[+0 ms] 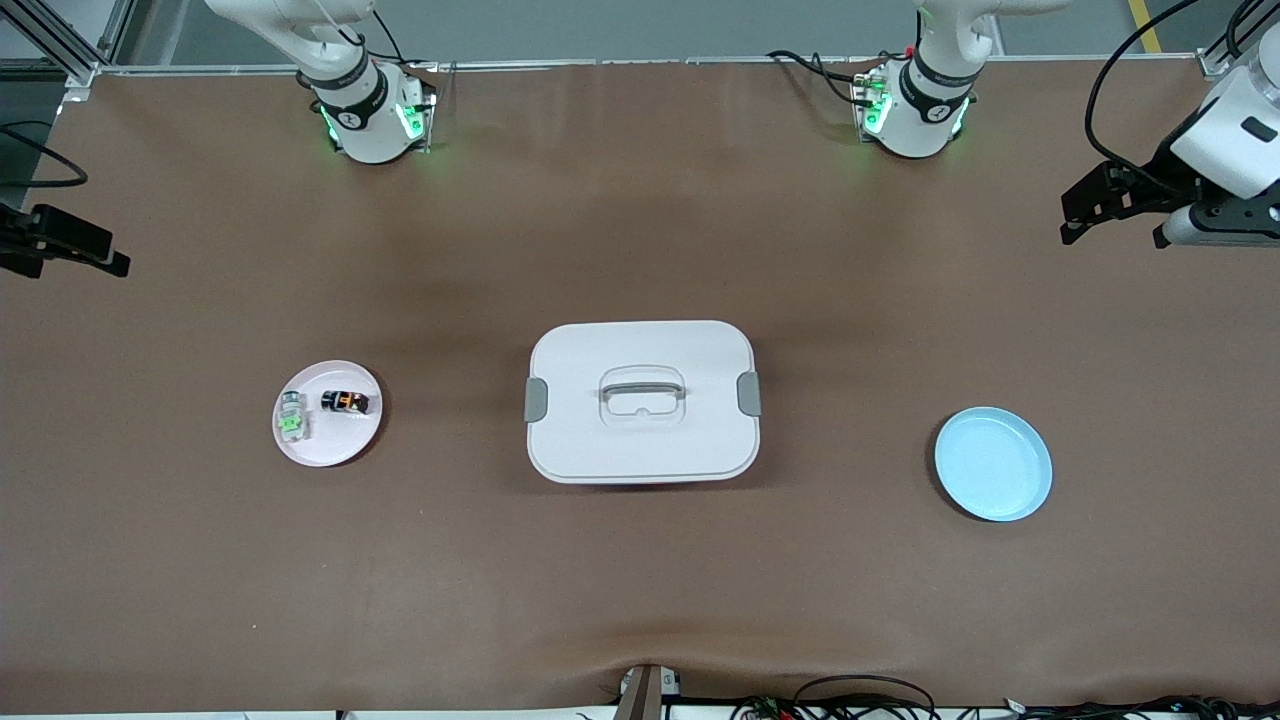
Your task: Transfer orange switch to right arm and place
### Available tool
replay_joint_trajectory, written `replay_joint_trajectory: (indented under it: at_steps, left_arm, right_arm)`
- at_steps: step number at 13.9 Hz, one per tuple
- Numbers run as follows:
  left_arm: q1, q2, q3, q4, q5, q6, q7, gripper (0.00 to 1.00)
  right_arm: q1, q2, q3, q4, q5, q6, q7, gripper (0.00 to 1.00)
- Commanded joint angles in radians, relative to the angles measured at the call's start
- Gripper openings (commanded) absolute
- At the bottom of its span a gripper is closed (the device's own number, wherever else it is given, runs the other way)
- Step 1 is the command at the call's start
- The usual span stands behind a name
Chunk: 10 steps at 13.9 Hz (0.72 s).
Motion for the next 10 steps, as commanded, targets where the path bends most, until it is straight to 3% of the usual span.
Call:
replay_joint_trajectory:
  at_steps: [1, 5, 10]
  left_arm:
    - [-0.007, 0.009, 0.001, 0.020, -0.004, -0.011, -0.013, 1.00]
    - [-0.007, 0.009, 0.001, 0.020, -0.004, -0.011, -0.013, 1.00]
    - [-0.005, 0.009, 0.001, 0.020, -0.005, -0.011, -0.013, 1.00]
  right_arm:
    - [0.012, -0.064, -0.004, -0.083, -0.006, 0.035, 0.032, 1.00]
    - [0.013, -0.132, -0.004, -0.193, -0.006, 0.093, 0.032, 1.00]
    - [0.015, -0.144, -0.003, -0.210, -0.006, 0.095, 0.032, 1.00]
